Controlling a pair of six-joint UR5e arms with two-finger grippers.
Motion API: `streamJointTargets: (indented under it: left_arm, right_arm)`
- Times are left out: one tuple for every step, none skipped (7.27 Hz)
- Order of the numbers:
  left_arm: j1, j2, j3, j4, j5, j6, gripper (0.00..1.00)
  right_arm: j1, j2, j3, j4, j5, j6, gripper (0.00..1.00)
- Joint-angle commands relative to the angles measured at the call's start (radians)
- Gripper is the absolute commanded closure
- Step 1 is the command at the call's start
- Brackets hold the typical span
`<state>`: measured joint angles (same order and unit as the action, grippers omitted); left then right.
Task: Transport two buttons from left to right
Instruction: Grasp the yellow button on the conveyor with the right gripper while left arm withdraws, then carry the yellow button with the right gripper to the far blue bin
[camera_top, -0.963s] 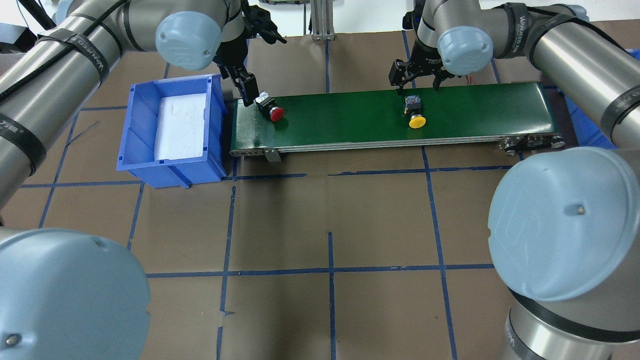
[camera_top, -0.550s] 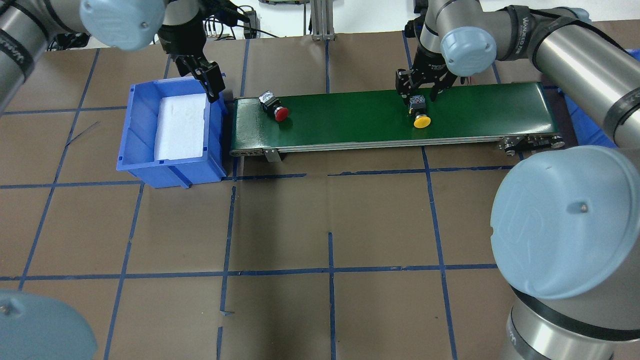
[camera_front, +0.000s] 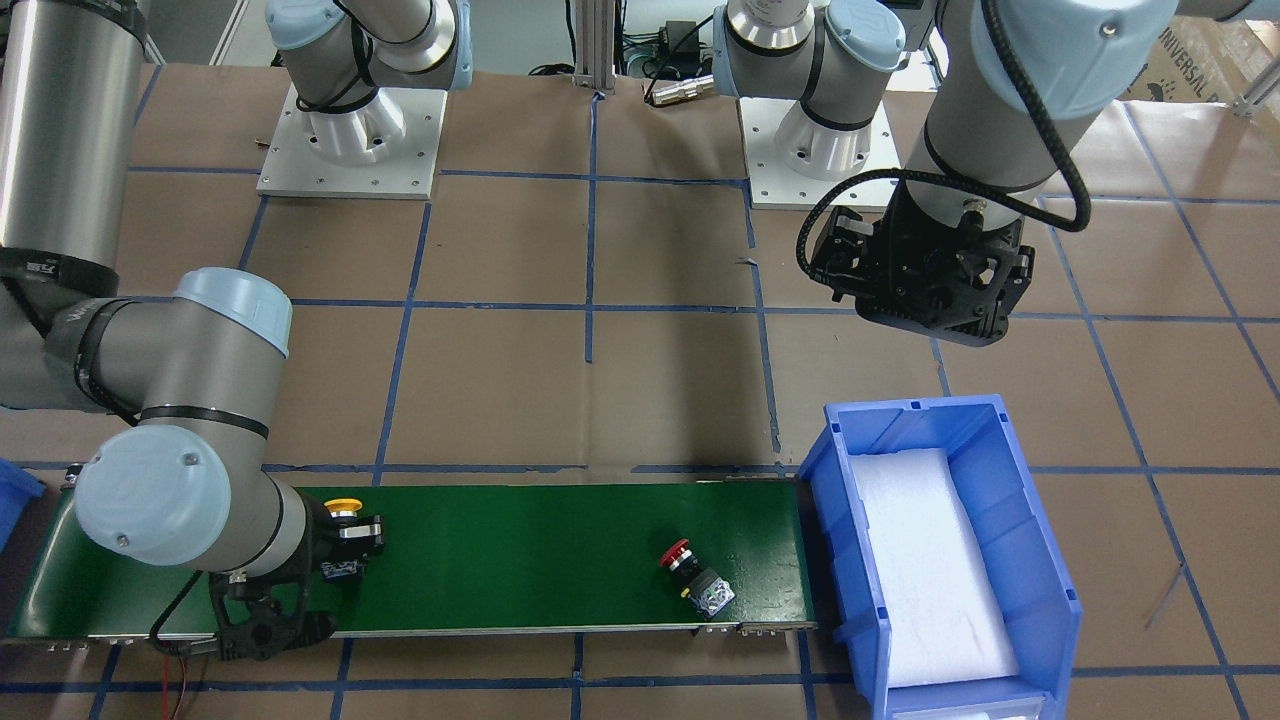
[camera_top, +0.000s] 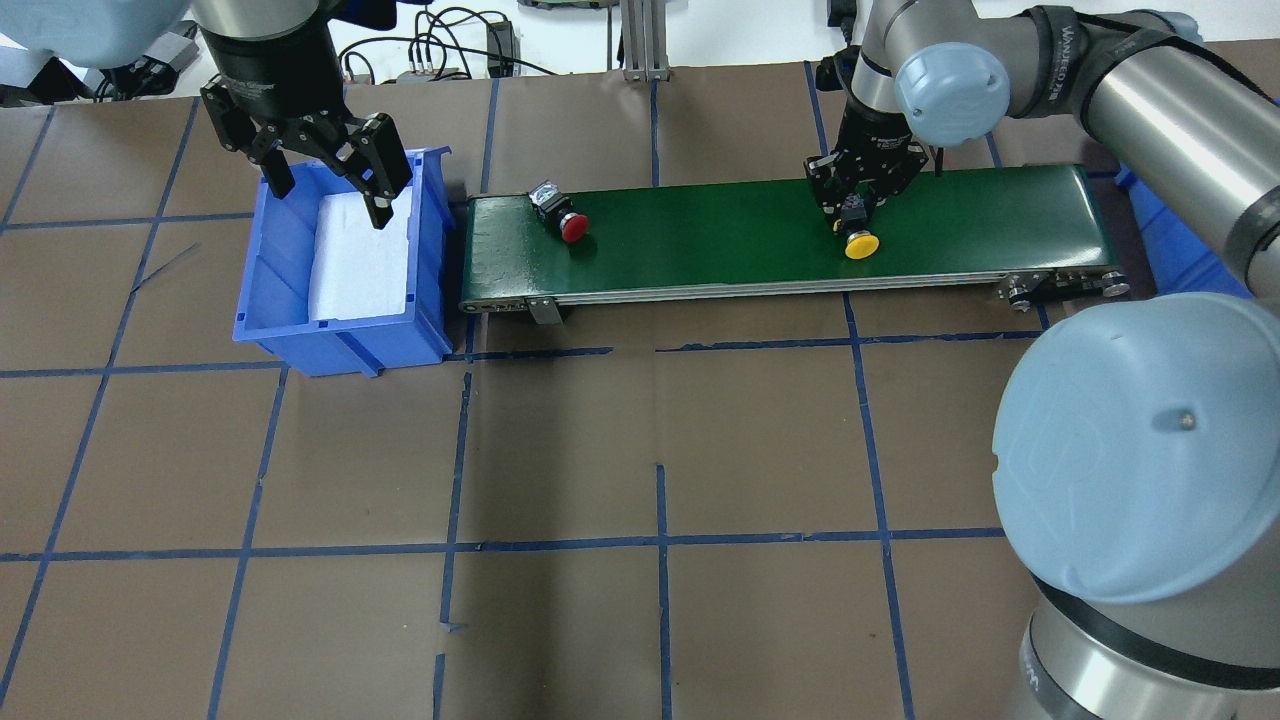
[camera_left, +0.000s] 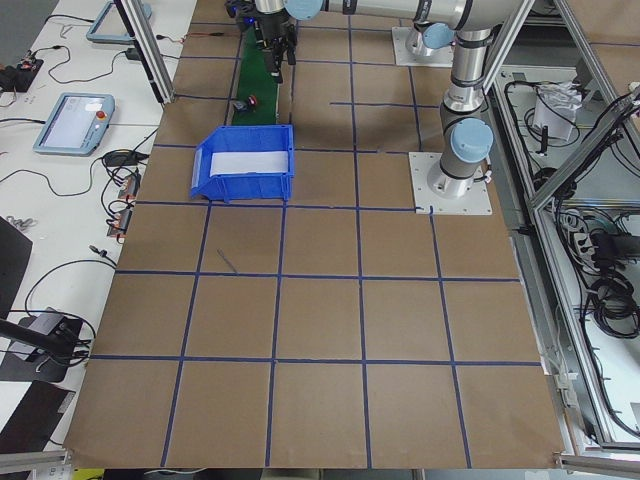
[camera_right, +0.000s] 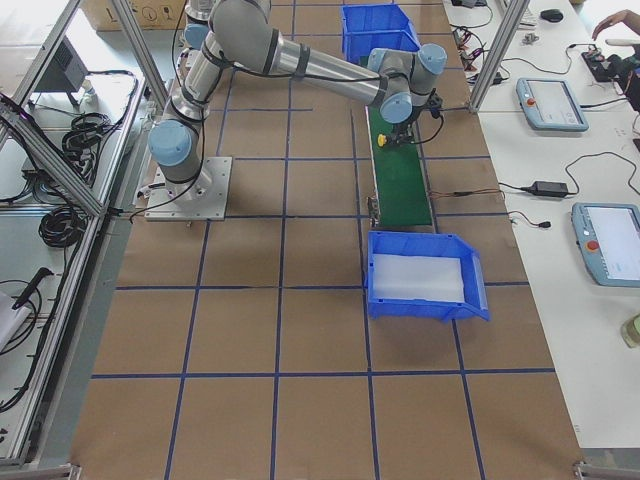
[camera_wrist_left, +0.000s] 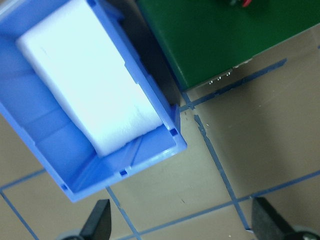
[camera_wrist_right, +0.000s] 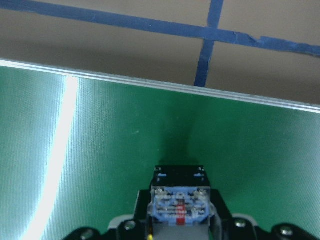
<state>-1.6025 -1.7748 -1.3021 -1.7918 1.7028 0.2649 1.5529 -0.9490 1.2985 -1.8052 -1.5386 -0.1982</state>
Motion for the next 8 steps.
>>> streamJointTargets:
  left_arm:
    - [0.007, 0.026, 0.000, -0.009, -0.003, -0.045, 0.00]
    - [0.012, 0.038, 0.006, -0.014, 0.009, -0.030, 0.00]
    - [0.018, 0.046, 0.000, -0.018, 0.011, -0.032, 0.00]
    - [0.026, 0.035, 0.018, -0.023, 0.009, -0.030, 0.00]
    - [0.044, 0.037, 0.004, -0.030, -0.012, -0.045, 0.00]
    - [0.056, 0.043, 0.003, -0.032, -0.037, -0.070, 0.00]
    - [0.058, 0.054, 0.000, -0.046, -0.075, -0.075, 0.00]
    - [0.058, 0.072, -0.002, -0.043, -0.080, -0.073, 0.00]
  right_arm:
    - [-0.075, -0.001, -0.124, 0.123, 0.002, -0.107, 0.88]
    - [-0.130, -0.001, -0.183, 0.173, 0.000, -0.198, 0.88]
    - [-0.184, -0.001, -0.211, 0.188, -0.012, -0.255, 0.88]
    - [-0.226, -0.005, -0.212, 0.188, -0.020, -0.297, 0.88]
    - [-0.275, -0.008, -0.218, 0.175, -0.044, -0.346, 0.88]
    - [-0.339, -0.008, -0.220, 0.124, -0.044, -0.456, 0.88]
    - [-0.412, -0.008, -0.220, 0.112, -0.044, -0.528, 0.87]
    - [-0.474, -0.008, -0.220, 0.106, -0.044, -0.602, 0.87]
